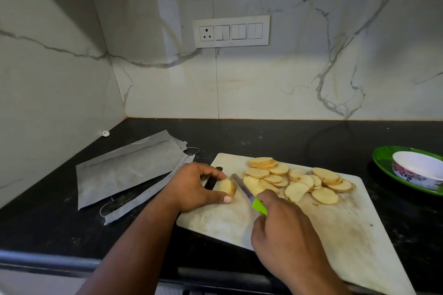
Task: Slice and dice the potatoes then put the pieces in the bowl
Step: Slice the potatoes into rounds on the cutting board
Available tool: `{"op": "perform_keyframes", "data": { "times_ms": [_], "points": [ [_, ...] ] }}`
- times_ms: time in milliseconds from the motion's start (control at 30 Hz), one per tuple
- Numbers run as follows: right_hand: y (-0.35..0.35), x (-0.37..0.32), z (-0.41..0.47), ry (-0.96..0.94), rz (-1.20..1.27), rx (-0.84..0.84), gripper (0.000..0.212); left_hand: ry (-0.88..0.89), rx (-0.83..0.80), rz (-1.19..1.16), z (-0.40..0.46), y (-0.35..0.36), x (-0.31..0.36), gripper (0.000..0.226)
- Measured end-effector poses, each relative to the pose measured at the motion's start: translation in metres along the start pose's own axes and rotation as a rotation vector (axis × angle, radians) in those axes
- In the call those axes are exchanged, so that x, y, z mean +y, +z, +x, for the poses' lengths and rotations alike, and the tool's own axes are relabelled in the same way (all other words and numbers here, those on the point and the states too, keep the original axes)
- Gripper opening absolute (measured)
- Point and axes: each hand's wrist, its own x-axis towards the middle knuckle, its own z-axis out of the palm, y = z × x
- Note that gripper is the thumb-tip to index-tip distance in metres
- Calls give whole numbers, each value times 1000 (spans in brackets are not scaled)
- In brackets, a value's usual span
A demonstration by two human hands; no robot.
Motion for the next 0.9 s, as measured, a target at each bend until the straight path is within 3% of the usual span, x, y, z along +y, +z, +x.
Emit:
{"op": "perform_keyframes", "data": {
  "times_ms": [167,900],
  "points": [
    [4,-4,3,-21,4,-22,46,1,11,-3,1,0,-1,41],
    [11,-2,-1,17,21,-99,46,-97,-98,-131,12,0,2,29]
  ]
}}
